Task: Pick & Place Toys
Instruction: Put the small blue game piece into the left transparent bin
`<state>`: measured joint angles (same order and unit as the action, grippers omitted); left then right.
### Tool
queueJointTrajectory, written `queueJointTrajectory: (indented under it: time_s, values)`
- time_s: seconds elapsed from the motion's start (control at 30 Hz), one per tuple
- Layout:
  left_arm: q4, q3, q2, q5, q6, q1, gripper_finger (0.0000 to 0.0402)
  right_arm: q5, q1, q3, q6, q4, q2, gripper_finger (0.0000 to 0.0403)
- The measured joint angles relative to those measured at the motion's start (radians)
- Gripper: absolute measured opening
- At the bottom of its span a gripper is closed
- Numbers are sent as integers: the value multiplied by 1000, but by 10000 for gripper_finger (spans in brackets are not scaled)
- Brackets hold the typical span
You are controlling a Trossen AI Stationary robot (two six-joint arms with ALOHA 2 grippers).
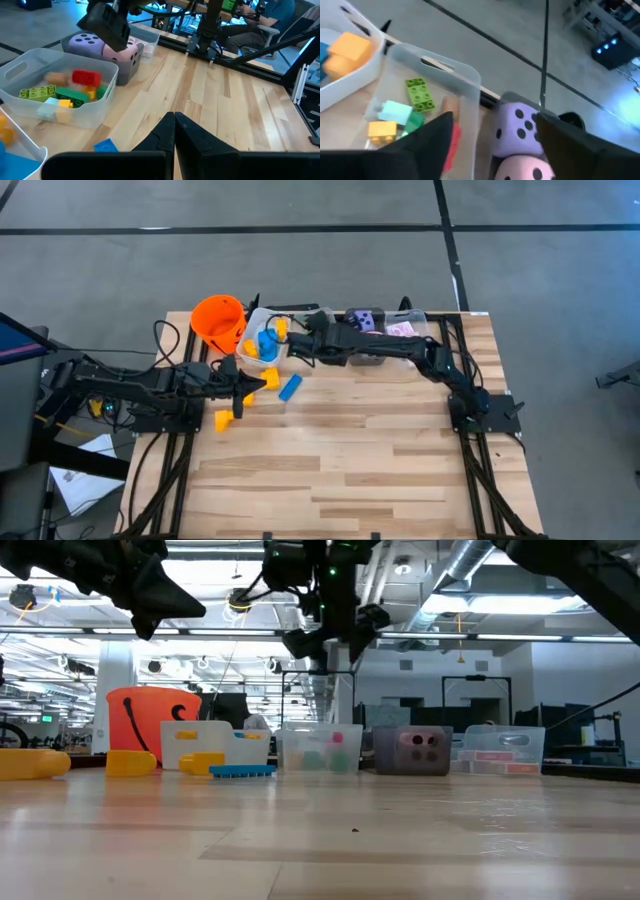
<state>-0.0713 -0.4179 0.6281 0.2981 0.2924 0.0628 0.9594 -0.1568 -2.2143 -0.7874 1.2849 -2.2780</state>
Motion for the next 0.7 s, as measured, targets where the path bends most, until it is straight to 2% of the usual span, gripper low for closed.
queueJointTrajectory:
  time_s: [0.13, 0.3, 0.43, 0.57, 0.7]
  values:
    - [0, 0, 0, 1, -31, 0, 0, -5, 37, 0, 165, -69, 0, 333]
    - [0, 0, 0, 1, -32, 0, 0, 9, 165, 0, 272, -4, 2, 360]
    - [3, 0, 0, 1, -34, 0, 0, 8, 321, -1, 238, 128, 28, 364]
    - [15, 0, 0, 1, -34, 0, 0, 9, 503, 1, 64, 296, 68, 365]
    - [45, 0, 0, 1, -34, 0, 0, 19, 679, 51, 22, 288, 138, 365]
